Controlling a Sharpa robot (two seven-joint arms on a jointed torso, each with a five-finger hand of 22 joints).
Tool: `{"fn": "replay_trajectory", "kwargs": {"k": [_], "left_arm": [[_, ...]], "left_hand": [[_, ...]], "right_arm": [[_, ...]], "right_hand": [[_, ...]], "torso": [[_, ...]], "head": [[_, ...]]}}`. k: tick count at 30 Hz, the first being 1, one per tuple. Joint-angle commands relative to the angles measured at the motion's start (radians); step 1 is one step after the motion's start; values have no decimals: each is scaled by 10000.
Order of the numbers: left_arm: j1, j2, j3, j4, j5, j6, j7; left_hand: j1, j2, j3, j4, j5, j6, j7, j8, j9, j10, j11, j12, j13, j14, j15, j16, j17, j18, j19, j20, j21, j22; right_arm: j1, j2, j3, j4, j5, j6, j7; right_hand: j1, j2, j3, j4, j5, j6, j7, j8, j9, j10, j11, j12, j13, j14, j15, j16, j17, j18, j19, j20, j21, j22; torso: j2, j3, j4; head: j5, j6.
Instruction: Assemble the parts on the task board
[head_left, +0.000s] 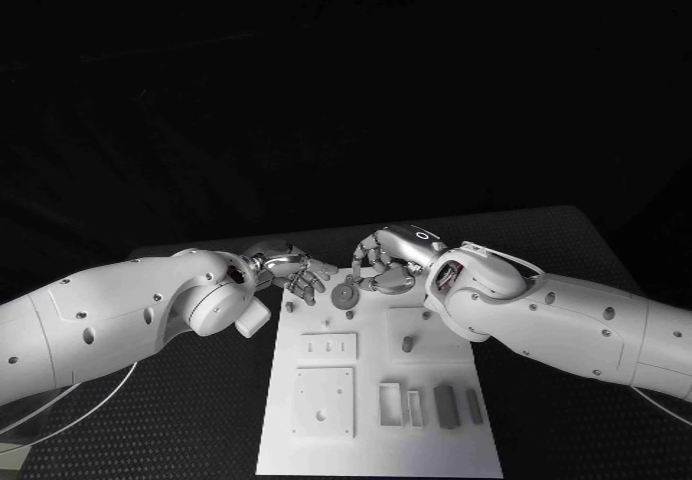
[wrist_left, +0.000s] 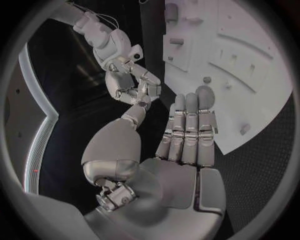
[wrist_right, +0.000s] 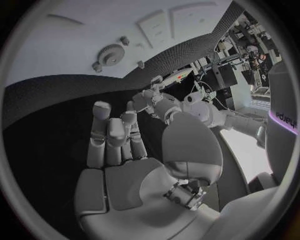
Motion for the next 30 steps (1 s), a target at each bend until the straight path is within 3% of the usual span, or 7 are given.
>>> {"fn": "replay_trajectory", "kwargs": {"k": [1,7,11,15,22,30], "left_arm": [[14,41,2,58,-173,51,-23],[9,-1,9,192,-432,92,120],[9,-21,11,210,-432,124,196],[9,-37,11,190,-419,130,212],[9,34,9,186,-419,304,98],[9,46,7,200,-676,336,-97]], "left_hand": [[-98,-6,4,66,-25,74,23,-55,-18,12,-49,55,23,-32,-15,29,22,54,-32,-65,46,16],[-203,-3,-4,153,-25,141,-3,-39,-27,45,-74,82,108,11,-39,47,77,66,-3,-87,63,56],[-250,-2,-12,184,-26,249,-49,1,-24,108,-116,126,214,85,-79,93,156,75,44,-118,96,113],[-263,-3,-17,188,-26,285,-65,12,-24,121,-128,137,255,103,-91,106,186,74,53,-128,104,134],[-178,1,4,111,-26,320,-81,14,-32,134,-145,149,335,124,-111,126,244,70,63,-149,118,182],[-166,-3,1,90,-28,312,-75,4,-40,129,-143,146,361,120,-111,126,261,64,61,-150,120,197]], "right_arm": [[-2,148,-4,-67,-158,257,-76],[-9,409,-37,-224,-283,409,-150],[-17,510,-82,-308,-294,478,-146],[-30,567,-92,-312,-297,494,-134],[-40,643,-92,-301,-298,480,-117],[-42,661,-92,-269,-298,449,-104]], "right_hand": [[-66,17,18,39,42,226,178,-30,23,40,-45,-34,12,-4,-67,-54,11,117,-24,-57,68,197],[-81,9,11,41,38,215,183,-41,23,39,-41,-41,13,-5,-64,-56,16,117,-27,-57,67,197],[-86,6,8,41,37,212,184,-46,23,38,-39,-43,14,-6,-62,-58,18,117,-29,-57,67,198],[-88,8,9,41,37,210,185,-49,24,37,-38,-45,14,-6,-61,-59,20,117,-30,-57,67,198],[-94,12,8,43,36,208,187,-53,25,35,-36,-48,16,-8,-59,-61,22,117,-33,-57,67,198],[-107,19,5,49,36,208,189,-57,26,34,-34,-51,17,-8,-56,-63,26,117,-34,-56,66,197]], "torso": [[20,11,-5],[19,17,14],[19,-6,36],[11,8,56],[13,18,4],[9,31,10]], "head": [[-21,19],[47,-16],[44,-51],[75,-79],[109,-101],[127,-134]]}}
